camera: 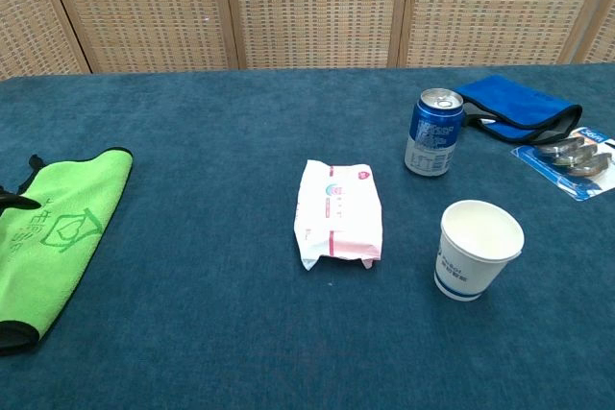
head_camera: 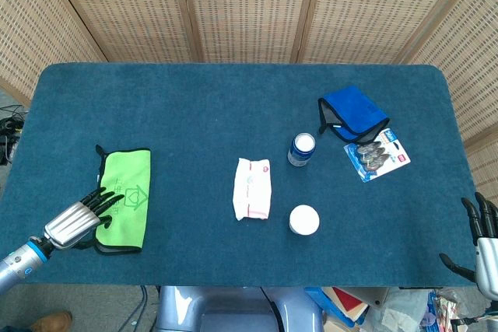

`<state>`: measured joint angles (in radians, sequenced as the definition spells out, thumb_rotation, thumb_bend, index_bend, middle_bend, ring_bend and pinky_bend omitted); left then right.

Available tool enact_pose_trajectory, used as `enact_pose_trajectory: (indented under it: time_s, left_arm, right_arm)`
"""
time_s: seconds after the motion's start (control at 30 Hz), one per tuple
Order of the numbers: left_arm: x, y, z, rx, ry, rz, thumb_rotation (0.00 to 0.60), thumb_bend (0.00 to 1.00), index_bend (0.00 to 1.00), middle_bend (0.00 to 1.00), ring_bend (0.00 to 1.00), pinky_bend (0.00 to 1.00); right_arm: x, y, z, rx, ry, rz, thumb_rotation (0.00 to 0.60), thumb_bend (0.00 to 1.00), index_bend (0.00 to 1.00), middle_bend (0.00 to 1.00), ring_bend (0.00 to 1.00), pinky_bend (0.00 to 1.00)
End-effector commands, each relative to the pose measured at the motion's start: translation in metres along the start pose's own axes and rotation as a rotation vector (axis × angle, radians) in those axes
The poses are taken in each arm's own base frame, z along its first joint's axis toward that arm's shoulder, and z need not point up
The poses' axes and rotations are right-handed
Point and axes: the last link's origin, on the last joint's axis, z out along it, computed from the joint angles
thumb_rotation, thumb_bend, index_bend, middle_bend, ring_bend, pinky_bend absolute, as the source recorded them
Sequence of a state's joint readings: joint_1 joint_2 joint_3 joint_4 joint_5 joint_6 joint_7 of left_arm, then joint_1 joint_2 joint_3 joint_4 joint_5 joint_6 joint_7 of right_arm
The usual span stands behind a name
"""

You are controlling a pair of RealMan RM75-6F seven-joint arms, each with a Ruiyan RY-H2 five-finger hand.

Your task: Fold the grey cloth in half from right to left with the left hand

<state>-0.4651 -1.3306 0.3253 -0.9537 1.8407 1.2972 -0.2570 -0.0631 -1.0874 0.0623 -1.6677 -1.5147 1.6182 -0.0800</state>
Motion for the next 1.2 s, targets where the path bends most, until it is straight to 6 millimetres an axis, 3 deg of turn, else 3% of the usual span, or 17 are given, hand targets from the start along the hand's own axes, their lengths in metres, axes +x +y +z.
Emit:
enact_pose_trajectory:
  time_s: [0.03, 0.37, 1.2]
  left_arm:
    - [-0.007, 0.003, -0.003, 0.01, 0.006, -0.03, 0.6, 0.27, 0.47, 0.0, 0.0, 0.0]
    - [-0.028, 0.007, -0.01, 0.004, 0.008, -0.048, 0.6, 0.27, 0.48, 0.0, 0.0, 0.0]
    - [-0.033, 0.011, 0.001, -0.019, 0.015, -0.001, 0.6, 0.27, 0.48, 0.0, 0.0, 0.0]
  right_arm:
    - [0.0, 0.0, 0.0, 0.001, -0.001, 0.001, 0.6, 0.0, 0.0, 0.0, 0.0, 0.0]
    - [0.0, 0.001, 0.0, -0.003, -0.004, 0.004, 0.6, 0.0, 0.01, 0.0, 0.0, 0.0]
    - [0.001, 0.003, 0.0, -0.005, -0.006, 0.01, 0.6, 0.0, 0.01, 0.0, 0.0, 0.0]
